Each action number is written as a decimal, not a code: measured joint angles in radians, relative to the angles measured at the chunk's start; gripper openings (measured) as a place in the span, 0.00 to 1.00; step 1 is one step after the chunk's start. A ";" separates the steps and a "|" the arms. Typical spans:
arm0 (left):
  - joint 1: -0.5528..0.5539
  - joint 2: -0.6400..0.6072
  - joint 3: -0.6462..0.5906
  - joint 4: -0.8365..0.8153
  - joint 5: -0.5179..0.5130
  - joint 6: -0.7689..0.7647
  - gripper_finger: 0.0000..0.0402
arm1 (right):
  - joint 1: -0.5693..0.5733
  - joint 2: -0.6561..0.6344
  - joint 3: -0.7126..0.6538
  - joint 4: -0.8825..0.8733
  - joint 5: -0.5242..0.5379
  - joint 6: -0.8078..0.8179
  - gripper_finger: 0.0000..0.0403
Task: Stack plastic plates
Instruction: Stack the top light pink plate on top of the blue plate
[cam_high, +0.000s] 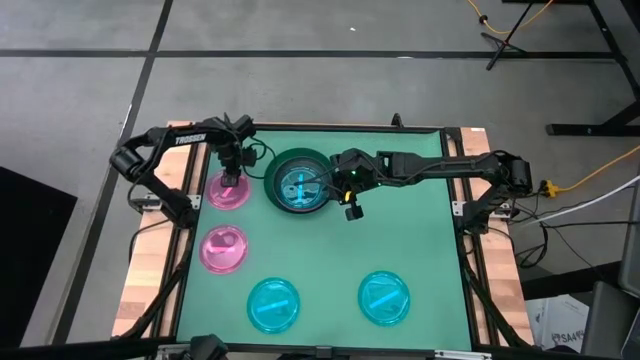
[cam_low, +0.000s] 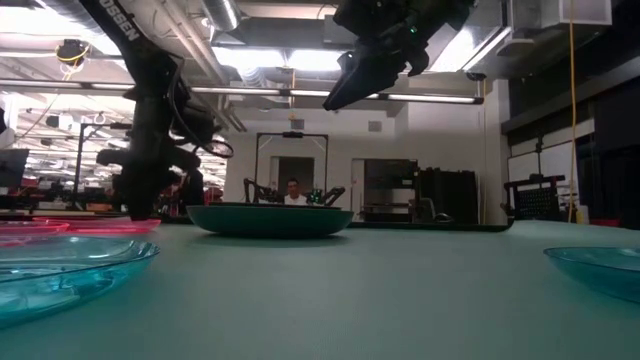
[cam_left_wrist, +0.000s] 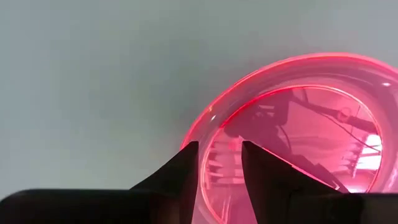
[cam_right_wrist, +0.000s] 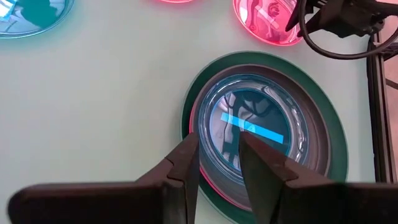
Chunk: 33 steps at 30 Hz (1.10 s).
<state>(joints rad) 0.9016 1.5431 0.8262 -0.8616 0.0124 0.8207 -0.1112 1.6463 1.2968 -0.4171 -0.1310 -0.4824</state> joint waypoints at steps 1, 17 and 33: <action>0.000 -0.008 0.005 0.000 0.000 0.000 0.29 | 0.000 0.000 0.000 0.000 0.000 0.000 0.25; 0.058 -0.024 0.012 0.040 -0.048 0.001 0.29 | 0.000 0.000 0.000 0.000 0.000 0.000 0.25; 0.082 -0.024 0.011 0.044 -0.030 0.002 0.29 | 0.000 0.000 0.000 0.000 0.000 0.000 0.25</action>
<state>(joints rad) 0.9836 1.5188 0.8371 -0.8173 -0.0176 0.8227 -0.1112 1.6466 1.2968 -0.4171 -0.1310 -0.4820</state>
